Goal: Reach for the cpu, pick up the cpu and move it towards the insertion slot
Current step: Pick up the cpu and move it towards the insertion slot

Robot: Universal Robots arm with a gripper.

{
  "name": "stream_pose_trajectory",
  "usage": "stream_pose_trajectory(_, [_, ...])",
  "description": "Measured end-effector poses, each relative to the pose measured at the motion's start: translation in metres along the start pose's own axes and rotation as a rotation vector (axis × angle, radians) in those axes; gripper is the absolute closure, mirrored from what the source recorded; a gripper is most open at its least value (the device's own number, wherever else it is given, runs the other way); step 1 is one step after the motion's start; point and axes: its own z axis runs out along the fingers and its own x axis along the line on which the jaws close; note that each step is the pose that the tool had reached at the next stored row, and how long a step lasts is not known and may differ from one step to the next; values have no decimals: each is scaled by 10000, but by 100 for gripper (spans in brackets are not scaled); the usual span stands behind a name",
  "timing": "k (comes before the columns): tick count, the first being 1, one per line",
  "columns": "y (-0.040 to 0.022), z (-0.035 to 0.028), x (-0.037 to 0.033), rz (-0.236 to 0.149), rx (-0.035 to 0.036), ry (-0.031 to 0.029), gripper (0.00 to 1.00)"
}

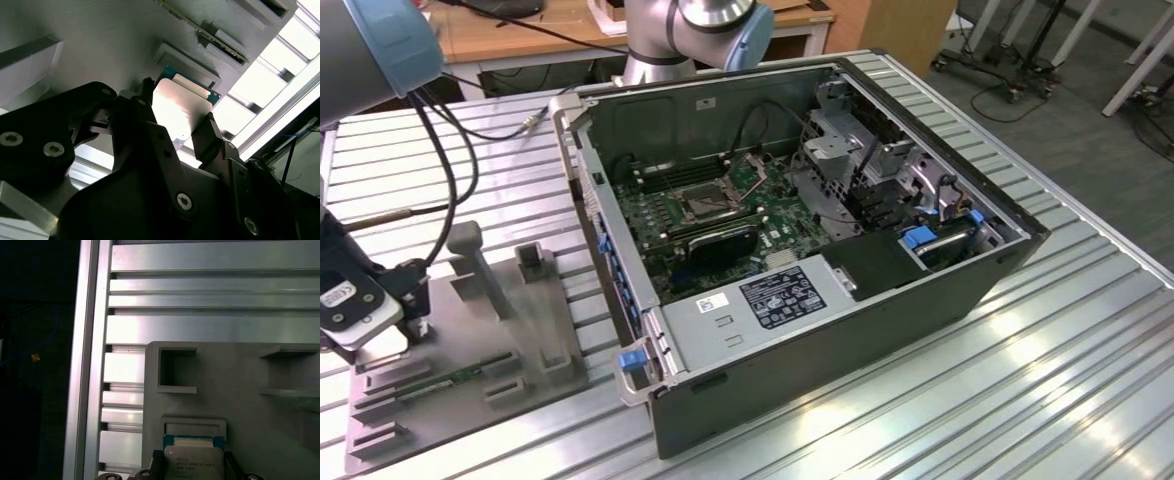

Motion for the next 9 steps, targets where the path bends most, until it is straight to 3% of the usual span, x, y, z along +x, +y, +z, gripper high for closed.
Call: stream_pose_trajectory(9, [3, -61, 0, 0, 0, 0, 45])
